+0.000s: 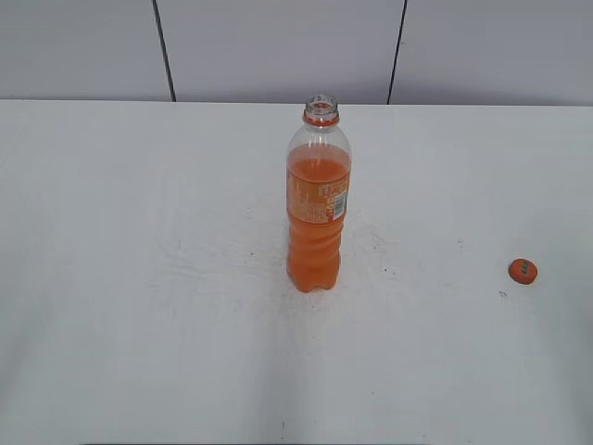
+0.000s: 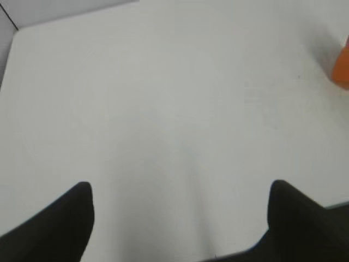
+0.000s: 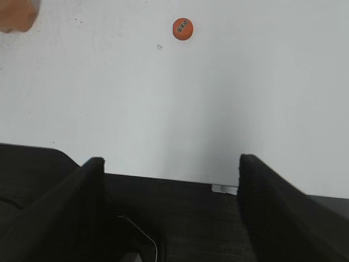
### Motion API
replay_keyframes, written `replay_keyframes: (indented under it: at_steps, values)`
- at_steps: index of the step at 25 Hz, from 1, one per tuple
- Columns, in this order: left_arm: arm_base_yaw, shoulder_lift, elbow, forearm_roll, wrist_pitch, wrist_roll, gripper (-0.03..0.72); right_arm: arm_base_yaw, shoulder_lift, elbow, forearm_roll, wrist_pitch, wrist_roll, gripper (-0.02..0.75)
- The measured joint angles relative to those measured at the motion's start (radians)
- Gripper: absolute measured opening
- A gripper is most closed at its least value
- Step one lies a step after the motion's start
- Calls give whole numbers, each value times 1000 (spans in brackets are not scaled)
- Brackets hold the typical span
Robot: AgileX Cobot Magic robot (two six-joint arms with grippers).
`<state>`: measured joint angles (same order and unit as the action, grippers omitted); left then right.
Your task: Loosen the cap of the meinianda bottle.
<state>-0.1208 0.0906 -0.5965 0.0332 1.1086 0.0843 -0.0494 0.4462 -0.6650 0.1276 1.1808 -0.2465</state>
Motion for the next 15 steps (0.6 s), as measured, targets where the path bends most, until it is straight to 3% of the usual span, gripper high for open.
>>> replay_keyframes:
  at_steps: [15]
  values:
    - [0,-94,33,-33,-67,-1,587,0,-452,186,-51,-87,0,563]
